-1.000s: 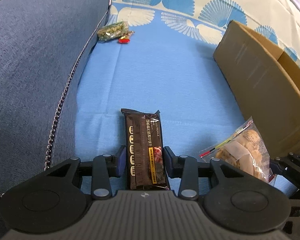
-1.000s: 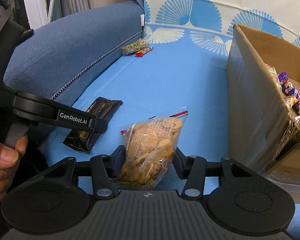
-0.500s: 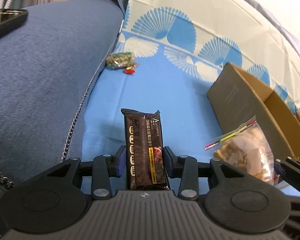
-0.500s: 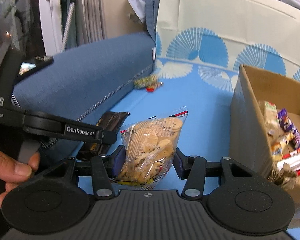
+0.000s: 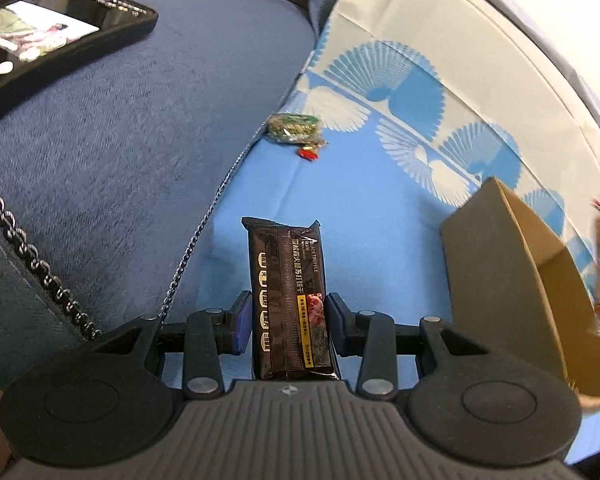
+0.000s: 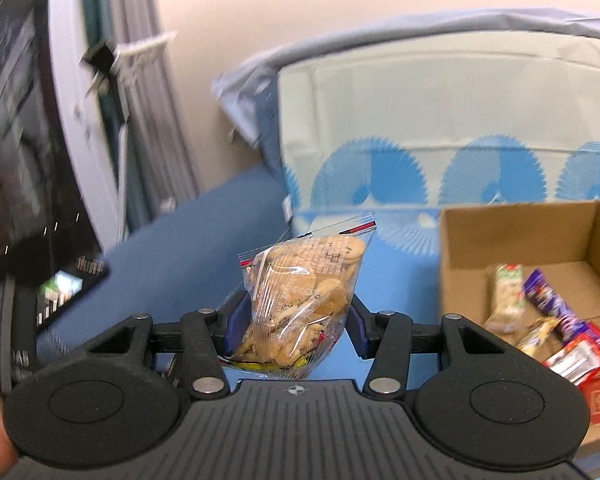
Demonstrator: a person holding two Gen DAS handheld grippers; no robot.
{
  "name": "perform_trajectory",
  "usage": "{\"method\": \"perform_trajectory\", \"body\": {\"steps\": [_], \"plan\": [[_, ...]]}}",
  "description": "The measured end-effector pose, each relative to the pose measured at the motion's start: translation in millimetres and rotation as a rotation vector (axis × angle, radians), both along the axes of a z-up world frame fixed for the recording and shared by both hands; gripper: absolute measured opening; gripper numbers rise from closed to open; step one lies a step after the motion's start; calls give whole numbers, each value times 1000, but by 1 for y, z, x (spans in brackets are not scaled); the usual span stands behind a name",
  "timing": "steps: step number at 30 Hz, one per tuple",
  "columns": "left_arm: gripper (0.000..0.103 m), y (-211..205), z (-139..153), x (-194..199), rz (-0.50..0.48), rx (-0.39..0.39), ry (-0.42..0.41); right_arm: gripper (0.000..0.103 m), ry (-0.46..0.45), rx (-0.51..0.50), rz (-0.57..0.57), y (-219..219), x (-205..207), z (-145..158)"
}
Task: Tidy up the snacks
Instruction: 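Carry both snacks over the box and open both tools to drop them, then move the left tool to the round nut-cluster pack and close on it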
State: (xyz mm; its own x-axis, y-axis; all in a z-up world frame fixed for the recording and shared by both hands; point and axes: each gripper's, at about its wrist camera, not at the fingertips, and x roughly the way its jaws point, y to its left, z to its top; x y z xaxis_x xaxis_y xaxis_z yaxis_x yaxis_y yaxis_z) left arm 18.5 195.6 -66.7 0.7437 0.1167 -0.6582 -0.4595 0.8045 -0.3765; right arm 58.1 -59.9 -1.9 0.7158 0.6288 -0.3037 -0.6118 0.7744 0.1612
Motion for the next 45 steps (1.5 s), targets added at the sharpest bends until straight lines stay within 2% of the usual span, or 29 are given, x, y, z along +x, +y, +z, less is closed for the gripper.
{"method": "perform_trajectory", "body": {"steps": [3, 6, 10, 13, 22, 24, 25, 26, 27, 35, 37, 39, 41, 45], "plan": [[43, -10, 17, 11, 14, 5, -19, 52, -29, 34, -67, -17, 6, 10], [43, -31, 37, 30, -3, 16, -55, 52, -19, 30, -180, -33, 19, 15], [43, -74, 68, 63, -67, 32, -127, 52, 23, 4, -346, -58, 40, 18], [43, -112, 87, 88, -129, 40, -175, 52, 61, 12, -421, -76, 52, 17], [43, -205, 115, 135, -313, 57, -248, 53, 131, 43, -542, -111, 67, 4], [54, -213, 116, 134, -334, 70, -249, 60, 146, 37, -560, -115, 69, 2], [56, -216, 116, 133, -339, 80, -256, 66, 153, 34, -570, -115, 70, 2], [58, -216, 115, 130, -338, 86, -258, 74, 150, 34, -580, -117, 69, 2], [58, -214, 114, 128, -334, 91, -255, 76, 147, 39, -585, -117, 69, 2], [55, -160, 85, 109, -204, 68, -190, 76, 156, 34, -581, -110, 69, 0], [46, -143, 75, 102, -166, 71, -162, 76, 153, 34, -571, -103, 68, 0], [30, -124, 65, 97, -130, 72, -135, 76, 146, 32, -549, -94, 67, 0], [21, -107, 59, 92, -96, 80, -118, 76, 131, 31, -520, -81, 64, 1], [20, -71, 49, 88, -17, 83, -94, 76, 81, 20, -410, -51, 56, 3]]}}
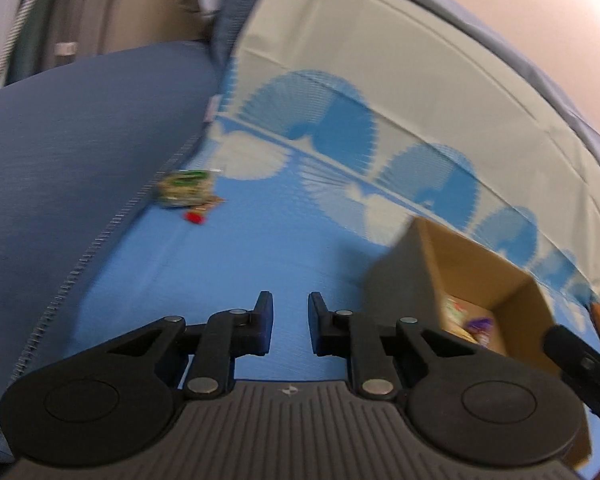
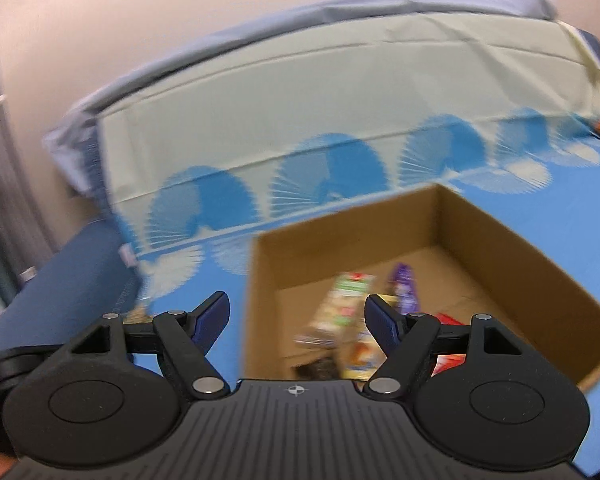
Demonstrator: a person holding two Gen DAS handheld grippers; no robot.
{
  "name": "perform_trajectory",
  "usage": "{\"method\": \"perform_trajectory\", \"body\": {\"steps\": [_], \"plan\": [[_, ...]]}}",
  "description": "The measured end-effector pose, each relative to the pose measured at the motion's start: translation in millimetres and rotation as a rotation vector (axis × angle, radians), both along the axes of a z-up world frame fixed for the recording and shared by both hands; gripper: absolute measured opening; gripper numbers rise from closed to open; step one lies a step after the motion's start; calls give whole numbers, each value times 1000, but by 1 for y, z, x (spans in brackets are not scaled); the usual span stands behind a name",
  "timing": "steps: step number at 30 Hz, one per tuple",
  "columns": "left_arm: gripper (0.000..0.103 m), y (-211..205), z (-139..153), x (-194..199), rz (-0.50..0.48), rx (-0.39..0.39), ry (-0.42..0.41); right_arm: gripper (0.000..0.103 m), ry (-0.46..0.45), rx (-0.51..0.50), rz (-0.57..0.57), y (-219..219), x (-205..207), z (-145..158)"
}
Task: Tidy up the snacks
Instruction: 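Move the left tool to the round nut-cluster pack and close on it, then lift the nut-cluster pack with the left tool while the right tool reaches the red candy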
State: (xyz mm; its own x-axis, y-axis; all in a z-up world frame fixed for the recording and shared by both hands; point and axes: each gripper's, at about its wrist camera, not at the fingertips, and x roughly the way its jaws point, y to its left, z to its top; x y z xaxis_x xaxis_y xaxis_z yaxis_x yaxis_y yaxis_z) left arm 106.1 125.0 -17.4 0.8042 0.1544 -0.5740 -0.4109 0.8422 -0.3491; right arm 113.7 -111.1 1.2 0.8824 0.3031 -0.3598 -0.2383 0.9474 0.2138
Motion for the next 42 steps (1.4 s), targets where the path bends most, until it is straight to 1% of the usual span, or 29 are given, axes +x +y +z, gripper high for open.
{"method": "perform_trajectory", "body": {"steps": [3, 7, 10, 13, 15, 16, 17, 18, 19, 20, 22, 25, 26, 27, 29, 31, 33, 34, 35, 36, 37, 38, 39, 42], "plan": [[20, 26, -2, 3, 42, 1, 8, 76, -18, -2, 101, 21, -5, 3], [20, 46, -4, 14, 61, 22, 23, 76, 8, 6, 222, 43, -6, 1], [21, 58, -8, 32, 47, 69, 49, 76, 38, 5, 280, 55, -6, -2], [26, 68, -15, 55, 28, 126, 82, 76, 65, 9, 311, 63, -5, -6], [44, 74, -22, 75, 17, 174, 106, 76, 90, 12, 332, 68, -4, -10], [48, 78, -26, 83, 13, 200, 117, 76, 98, 13, 339, 70, -4, -12], [57, 80, -30, 93, 6, 232, 128, 76, 104, 12, 344, 72, -3, -13], [68, 82, -34, 104, -2, 270, 138, 76, 113, 12, 352, 75, -3, -15], [74, 84, -39, 115, -11, 313, 150, 76, 124, 14, 361, 78, -2, -17], [83, 86, -45, 126, -16, 353, 165, 76, 134, 17, 368, 80, -2, -19], [85, 89, -56, 149, -28, 437, 197, 76, 144, 16, 378, 85, -1, -21], [88, 89, -73, 177, -87, 541, 216, 76, 159, 13, 389, 91, -1, -25], [94, 87, -78, 184, -104, 573, 221, 76, 164, 13, 390, 93, 0, -26], [96, 85, -84, 191, -119, 607, 227, 76, 167, 11, 393, 95, -1, -27], [96, 85, -96, 204, -126, 657, 246, 76, 173, 3, 395, 97, 0, -28], [96, 89, -108, 215, -129, 679, 275, 76, 182, -1, 393, 98, 1, -30], [95, 92, -112, 217, -136, 699, 238, 76, 189, -6, 390, 98, 3, -32], [95, 93, -112, 218, -140, 703, 236, 76, 193, -8, 387, 98, 4, -33], [90, 95, -112, 218, -143, 701, 231, 76, 198, -8, 386, 98, 5, -33], [81, 97, -111, 220, -141, 698, 233, 76, 201, -8, 384, 97, 6, -34], [76, 100, -109, 221, -129, 691, 242, 76, 203, -8, 383, 97, 6, -35], [65, 103, -108, 221, -118, 682, 250, 76, 204, -9, 382, 97, 7, -35], [59, 106, -106, 220, -106, 680, 259, 76, 204, -10, 382, 97, 7, -36], [50, 108, -105, 213, -121, 712, 275, 76, 202, -13, 383, 97, 6, -36]]}}
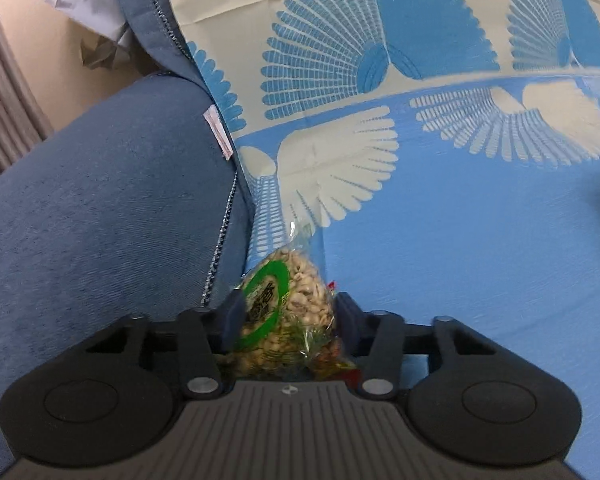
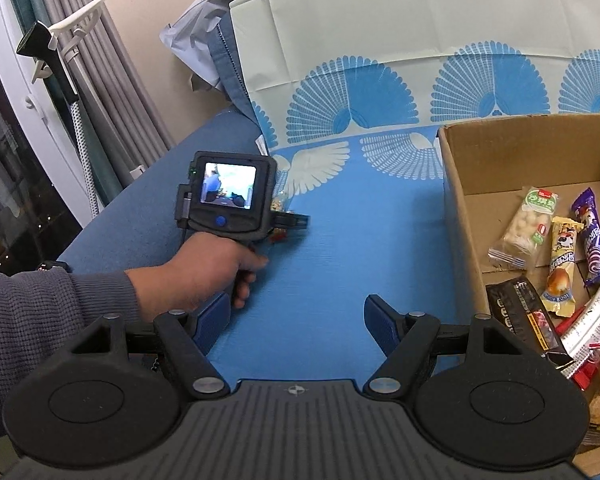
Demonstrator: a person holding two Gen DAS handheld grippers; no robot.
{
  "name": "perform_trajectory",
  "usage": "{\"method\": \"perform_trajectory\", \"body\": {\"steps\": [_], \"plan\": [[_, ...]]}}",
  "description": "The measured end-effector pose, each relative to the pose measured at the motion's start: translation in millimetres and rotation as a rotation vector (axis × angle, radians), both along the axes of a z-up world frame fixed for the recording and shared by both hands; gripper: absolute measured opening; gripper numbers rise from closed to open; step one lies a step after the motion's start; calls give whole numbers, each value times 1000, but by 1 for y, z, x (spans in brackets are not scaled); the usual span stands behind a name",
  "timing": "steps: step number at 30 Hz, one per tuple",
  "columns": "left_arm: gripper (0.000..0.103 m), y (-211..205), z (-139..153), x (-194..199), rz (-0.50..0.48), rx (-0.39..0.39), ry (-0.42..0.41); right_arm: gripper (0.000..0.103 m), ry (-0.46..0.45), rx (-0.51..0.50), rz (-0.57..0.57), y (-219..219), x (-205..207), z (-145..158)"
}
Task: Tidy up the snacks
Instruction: 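Lift the nut-cluster pack with the left tool while the right tool reaches the red candy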
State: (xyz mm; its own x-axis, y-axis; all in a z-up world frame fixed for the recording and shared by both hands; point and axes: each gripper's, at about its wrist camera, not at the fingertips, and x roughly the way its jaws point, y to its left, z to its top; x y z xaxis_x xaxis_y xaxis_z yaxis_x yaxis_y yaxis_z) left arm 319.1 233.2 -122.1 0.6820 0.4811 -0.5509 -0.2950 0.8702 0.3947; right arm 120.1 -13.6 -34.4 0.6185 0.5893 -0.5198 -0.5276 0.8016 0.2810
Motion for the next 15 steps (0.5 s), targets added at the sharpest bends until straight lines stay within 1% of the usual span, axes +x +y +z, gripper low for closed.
{"method": "perform_trajectory", "body": {"steps": [1, 3, 5, 8, 9, 11, 13, 15], "plan": [[49, -2, 0, -4, -11, 15, 5, 76, -2, -2, 1, 0, 0, 0], [42, -5, 3, -14, -22, 27, 3, 76, -5, -6, 0, 0, -1, 1], [38, -7, 10, -28, -22, -1, -14, 76, -12, -8, -3, -1, -1, 2], [34, -15, 22, -58, -37, -70, -50, 76, -16, -12, -16, -2, 0, 2], [32, -18, 27, -70, -45, -104, -65, 76, -18, -14, -20, -3, 0, 2], [30, -26, 36, -99, -68, -202, -101, 76, -26, -23, -30, -3, -1, 2], [30, -35, 44, -131, -97, -333, -131, 76, -33, -30, -37, -4, -1, 3], [30, -43, 49, -162, -105, -467, -158, 76, -42, -38, -49, -5, -2, 4]]}}
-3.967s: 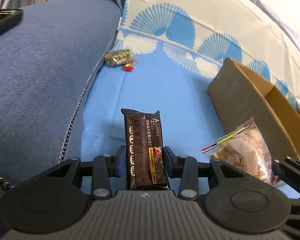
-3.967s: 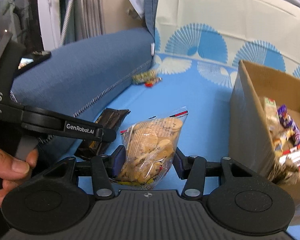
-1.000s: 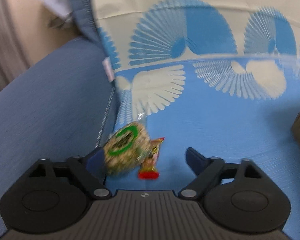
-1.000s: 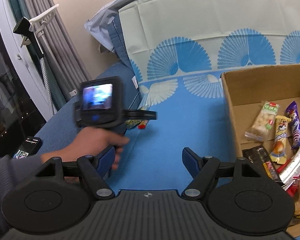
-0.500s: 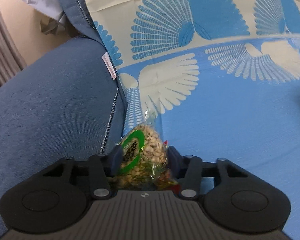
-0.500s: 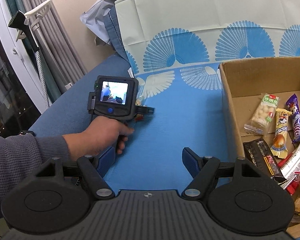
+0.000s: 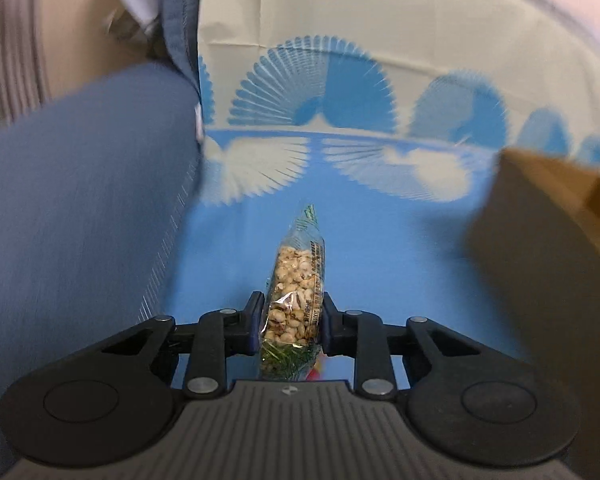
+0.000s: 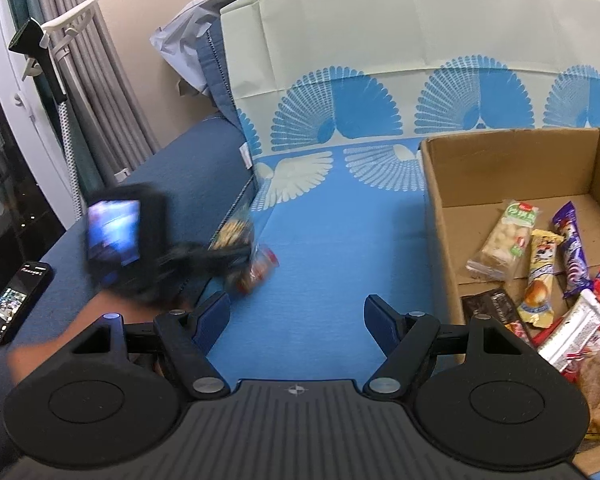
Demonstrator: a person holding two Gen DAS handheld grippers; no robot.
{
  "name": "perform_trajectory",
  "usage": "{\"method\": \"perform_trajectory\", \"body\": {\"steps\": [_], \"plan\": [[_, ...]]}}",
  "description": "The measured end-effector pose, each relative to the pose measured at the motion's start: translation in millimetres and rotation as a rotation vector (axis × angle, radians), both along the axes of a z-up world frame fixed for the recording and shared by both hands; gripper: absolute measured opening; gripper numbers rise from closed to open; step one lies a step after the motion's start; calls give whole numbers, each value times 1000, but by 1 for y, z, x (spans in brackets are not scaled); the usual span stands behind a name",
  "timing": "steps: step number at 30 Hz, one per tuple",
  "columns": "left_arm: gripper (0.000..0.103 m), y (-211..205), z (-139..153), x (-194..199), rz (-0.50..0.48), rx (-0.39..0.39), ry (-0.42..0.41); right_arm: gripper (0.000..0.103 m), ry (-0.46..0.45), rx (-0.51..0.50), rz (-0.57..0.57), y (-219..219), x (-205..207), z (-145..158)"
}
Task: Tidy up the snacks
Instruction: 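Lift the nut-cluster pack with the left tool while the right tool reaches the red candy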
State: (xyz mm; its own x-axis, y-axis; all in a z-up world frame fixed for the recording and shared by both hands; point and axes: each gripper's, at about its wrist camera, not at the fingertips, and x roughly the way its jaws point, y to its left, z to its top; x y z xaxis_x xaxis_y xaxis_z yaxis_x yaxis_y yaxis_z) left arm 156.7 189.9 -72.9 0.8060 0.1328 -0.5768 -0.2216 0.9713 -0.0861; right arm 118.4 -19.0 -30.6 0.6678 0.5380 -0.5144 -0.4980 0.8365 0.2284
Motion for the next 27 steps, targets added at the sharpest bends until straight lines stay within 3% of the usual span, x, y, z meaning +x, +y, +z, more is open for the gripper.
{"method": "perform_trajectory", "body": {"steps": [3, 4, 7, 9, 12, 15, 17, 20, 27], "plan": [[33, -8, 0, -43, -29, -227, -12, 76, -5, -12, -19, -4, -1, 0], [34, -11, -2, -53, -37, -269, -5, 76, -5, -17, -24, -6, -1, 0], [57, -15, -12, -84, -9, -328, 5, 76, -14, -33, -37, -10, -5, 0], [63, -15, -18, -98, 39, -289, 8, 76, -20, -42, -45, -13, -8, 0], [63, 1, -14, -111, 119, -354, -29, 76, -32, -60, -52, -16, -14, 0], [63, 2, -11, -118, 163, -342, -48, 76, -46, -81, -53, -16, -17, -2], [67, -2, -10, -118, 159, -315, -35, 76, -57, -93, -53, -15, -19, -4], [84, -8, -13, -114, 130, -269, 5, 76, -59, -91, -61, -16, -20, -5], [86, -22, -33, -96, 72, -211, 146, 76, -60, -80, -76, -14, -21, -5]]}}
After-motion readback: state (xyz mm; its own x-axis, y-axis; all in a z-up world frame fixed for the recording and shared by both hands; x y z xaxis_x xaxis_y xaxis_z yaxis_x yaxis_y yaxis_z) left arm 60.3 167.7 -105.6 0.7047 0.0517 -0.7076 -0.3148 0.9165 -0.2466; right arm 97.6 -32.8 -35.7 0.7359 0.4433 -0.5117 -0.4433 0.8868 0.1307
